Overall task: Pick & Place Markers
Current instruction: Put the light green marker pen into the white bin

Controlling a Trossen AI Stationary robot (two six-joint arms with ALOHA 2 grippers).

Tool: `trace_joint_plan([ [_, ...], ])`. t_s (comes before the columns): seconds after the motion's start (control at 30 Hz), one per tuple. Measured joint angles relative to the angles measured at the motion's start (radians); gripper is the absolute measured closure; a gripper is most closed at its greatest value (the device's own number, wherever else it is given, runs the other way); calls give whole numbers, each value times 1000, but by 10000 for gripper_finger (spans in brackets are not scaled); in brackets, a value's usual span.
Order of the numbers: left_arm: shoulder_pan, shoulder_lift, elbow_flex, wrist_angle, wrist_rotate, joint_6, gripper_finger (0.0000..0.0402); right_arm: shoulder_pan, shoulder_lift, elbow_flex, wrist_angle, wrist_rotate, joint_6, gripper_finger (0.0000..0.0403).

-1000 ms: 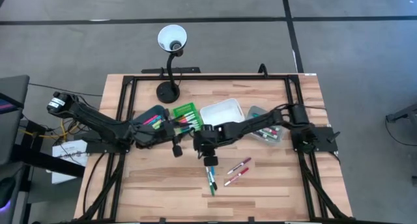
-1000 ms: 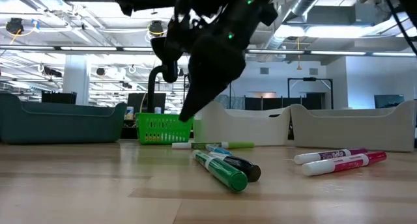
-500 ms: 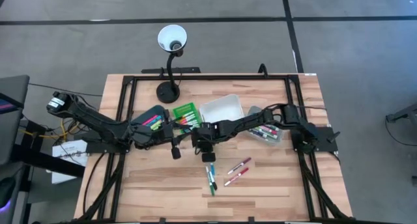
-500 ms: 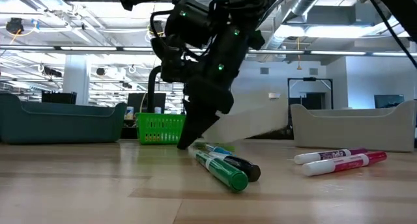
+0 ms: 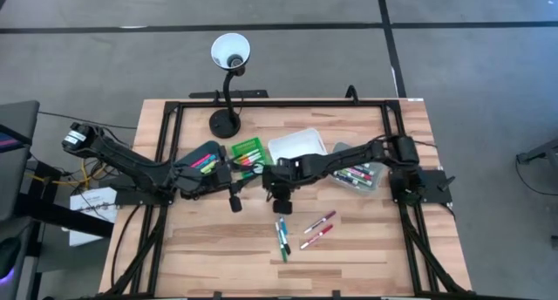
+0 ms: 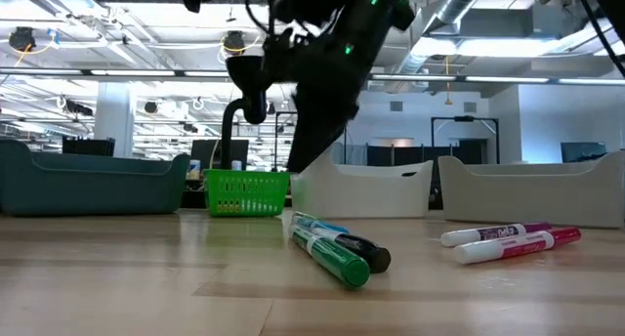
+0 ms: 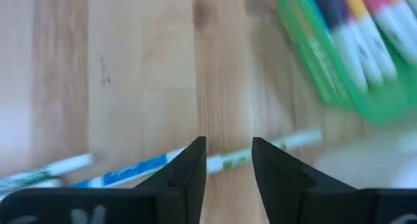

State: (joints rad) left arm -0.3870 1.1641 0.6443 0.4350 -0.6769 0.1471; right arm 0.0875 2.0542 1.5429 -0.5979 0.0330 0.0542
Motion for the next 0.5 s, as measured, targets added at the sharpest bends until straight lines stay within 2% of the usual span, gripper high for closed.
trace_joint_plan([
  [0.13,0,1,-3,-17,-4,2,308,3,-26,3,-111,1,230,284],
  [0.27,0,3,-4,-15,-5,-1,308,23,26,5,-144,48,446,284],
  [0.5,-5,2,-4,-11,-10,-6,308,37,74,3,-122,71,534,284],
])
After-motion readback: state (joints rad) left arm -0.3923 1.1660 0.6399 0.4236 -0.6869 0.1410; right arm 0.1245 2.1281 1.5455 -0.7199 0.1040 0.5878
